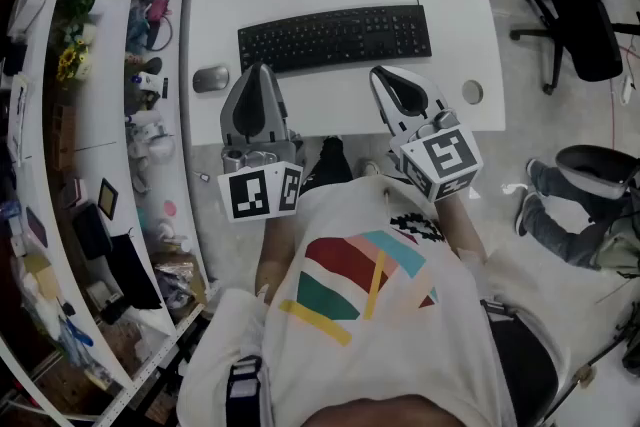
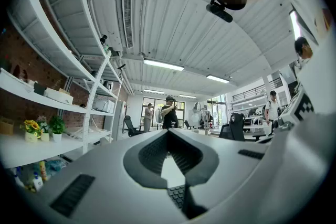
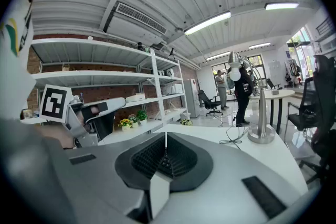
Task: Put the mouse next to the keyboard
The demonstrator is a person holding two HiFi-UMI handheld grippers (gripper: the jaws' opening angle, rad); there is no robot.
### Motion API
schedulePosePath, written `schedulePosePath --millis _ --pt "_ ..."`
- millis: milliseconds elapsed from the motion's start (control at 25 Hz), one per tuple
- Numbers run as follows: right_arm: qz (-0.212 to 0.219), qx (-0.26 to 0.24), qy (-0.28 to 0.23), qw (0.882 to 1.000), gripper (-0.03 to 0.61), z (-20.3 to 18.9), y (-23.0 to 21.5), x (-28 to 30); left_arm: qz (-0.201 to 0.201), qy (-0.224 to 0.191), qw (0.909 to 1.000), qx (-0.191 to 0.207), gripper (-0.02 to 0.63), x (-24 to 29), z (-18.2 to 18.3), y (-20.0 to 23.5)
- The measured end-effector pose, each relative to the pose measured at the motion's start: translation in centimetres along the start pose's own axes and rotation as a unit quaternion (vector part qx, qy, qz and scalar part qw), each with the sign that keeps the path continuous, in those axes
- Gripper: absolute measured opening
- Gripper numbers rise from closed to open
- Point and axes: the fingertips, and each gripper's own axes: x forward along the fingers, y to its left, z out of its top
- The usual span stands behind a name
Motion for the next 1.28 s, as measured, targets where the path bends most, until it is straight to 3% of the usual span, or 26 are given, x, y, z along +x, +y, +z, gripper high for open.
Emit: schedulePosePath --millis 280,360,440,680,880,1040,1280 --pt "0.008 -0.049 -0.007 0.999 0.017 4.7 0.4 9.2 -0.022 0.005 0.9997 -0.012 0.044 6.6 0.2 6.2" --pt "0.001 -0.067 0.003 0.998 0.103 5.0 0.3 11.6 -0.028 0.011 0.9992 -0.027 0.044 8.1 -0.5 7.9" --pt "0.001 -0.072 0.016 0.997 0.144 4.9 0.0 13.7 -0.033 0.021 0.9983 -0.044 0.044 9.7 -1.4 9.3" --pt "0.007 -0.058 0.034 0.998 0.176 4.7 -1.4 17.1 -0.036 0.036 0.9978 -0.042 0.044 12.6 -3.1 10.9" --pt "0.068 -0.057 0.064 0.994 0.178 3.5 -0.5 19.9 0.02 0.043 0.9982 -0.036 0.044 12.1 -3.7 13.1" --pt "0.137 -0.06 0.09 0.985 0.287 2.3 3.2 23.7 0.091 0.035 0.995 -0.025 0.044 10.0 -3.8 16.9" --pt "0.274 -0.125 0.139 0.943 0.325 -2.0 14.1 29.8 0.215 0.056 0.9746 -0.026 0.044 3.6 -6.0 23.7"
